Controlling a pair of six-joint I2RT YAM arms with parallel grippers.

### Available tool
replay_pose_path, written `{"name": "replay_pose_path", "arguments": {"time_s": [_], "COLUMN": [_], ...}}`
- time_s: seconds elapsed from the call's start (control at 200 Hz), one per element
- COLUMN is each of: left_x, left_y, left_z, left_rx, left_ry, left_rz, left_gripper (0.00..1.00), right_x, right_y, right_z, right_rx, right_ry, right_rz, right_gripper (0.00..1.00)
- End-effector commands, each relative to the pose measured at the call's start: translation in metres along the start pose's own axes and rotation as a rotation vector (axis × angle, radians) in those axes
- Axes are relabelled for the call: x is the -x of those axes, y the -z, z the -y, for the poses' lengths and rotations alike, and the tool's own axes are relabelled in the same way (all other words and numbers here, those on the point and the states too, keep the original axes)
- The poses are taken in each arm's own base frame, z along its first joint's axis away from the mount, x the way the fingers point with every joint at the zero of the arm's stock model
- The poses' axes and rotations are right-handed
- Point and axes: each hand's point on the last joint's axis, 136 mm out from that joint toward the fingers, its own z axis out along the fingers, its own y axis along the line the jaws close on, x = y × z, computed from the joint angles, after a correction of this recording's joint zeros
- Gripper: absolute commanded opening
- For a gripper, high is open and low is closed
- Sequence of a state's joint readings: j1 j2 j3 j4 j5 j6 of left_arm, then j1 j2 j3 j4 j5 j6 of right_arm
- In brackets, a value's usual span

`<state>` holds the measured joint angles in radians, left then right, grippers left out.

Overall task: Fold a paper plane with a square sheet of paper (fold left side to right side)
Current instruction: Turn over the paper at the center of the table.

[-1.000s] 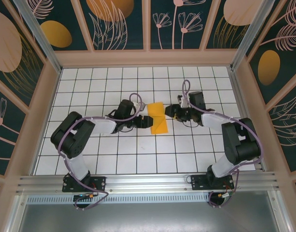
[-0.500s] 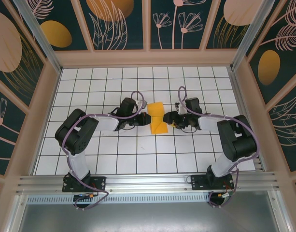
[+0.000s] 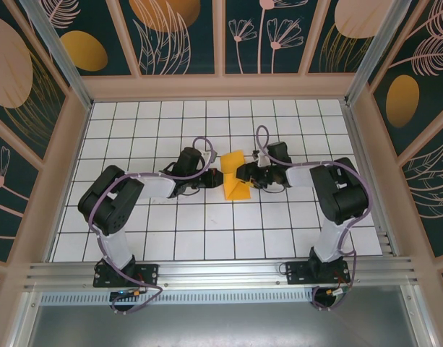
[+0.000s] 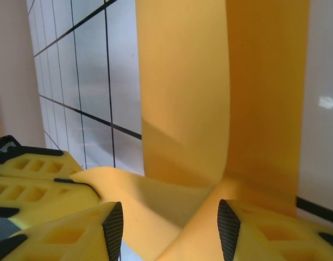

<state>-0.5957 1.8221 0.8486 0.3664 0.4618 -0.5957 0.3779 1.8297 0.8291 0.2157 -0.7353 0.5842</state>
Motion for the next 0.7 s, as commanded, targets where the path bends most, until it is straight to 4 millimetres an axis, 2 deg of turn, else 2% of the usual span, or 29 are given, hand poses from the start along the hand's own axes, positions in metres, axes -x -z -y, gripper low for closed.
{"name": "replay_pose_path", "arguments": {"time_s": [0.0, 0.085, 0.14, 0.255, 0.31, 0.385, 0.49, 0.596, 0.696], "left_x": [0.004, 0.005, 0.006, 0.013, 0.015, 0.028, 0.043, 0.059, 0.076], "left_y": [0.005, 0.007, 0.009, 0.02, 0.027, 0.049, 0.08, 0.112, 0.141], "left_z": [0.002, 0.001, -0.001, -0.008, -0.012, -0.002, 0.006, 0.024, 0.053], "left_rx": [0.005, 0.016, 0.026, 0.061, 0.071, 0.046, 0.043, 0.028, -0.036], "left_ry": [-0.018, -0.02, -0.017, -0.009, 0.003, 0.002, 0.013, 0.012, -0.011], "left_rz": [0.026, 0.036, 0.045, 0.085, 0.109, 0.186, 0.288, 0.387, 0.47], "left_gripper": [0.08, 0.08, 0.13, 0.47, 0.61, 0.75, 0.98, 0.99, 0.98], "right_x": [0.01, 0.012, 0.015, 0.021, 0.024, 0.029, 0.037, 0.047, 0.054], "right_y": [-0.009, -0.01, -0.009, -0.003, 0.002, 0.012, 0.038, 0.077, 0.115], "right_z": [-0.013, -0.016, -0.019, -0.03, -0.036, -0.048, -0.071, -0.101, -0.133], "right_rx": [0.046, 0.06, 0.07, 0.108, 0.117, 0.133, 0.175, 0.248, 0.319], "right_ry": [0.035, 0.049, 0.068, 0.122, 0.154, 0.202, 0.271, 0.346, 0.422], "right_rz": [0.006, 0.014, 0.03, 0.078, 0.103, 0.134, 0.192, 0.269, 0.327], "right_gripper": [0.47, 0.41, 0.35, 0.14, 0.08, 0.03, 0.0, 0.0, 0.0]}}
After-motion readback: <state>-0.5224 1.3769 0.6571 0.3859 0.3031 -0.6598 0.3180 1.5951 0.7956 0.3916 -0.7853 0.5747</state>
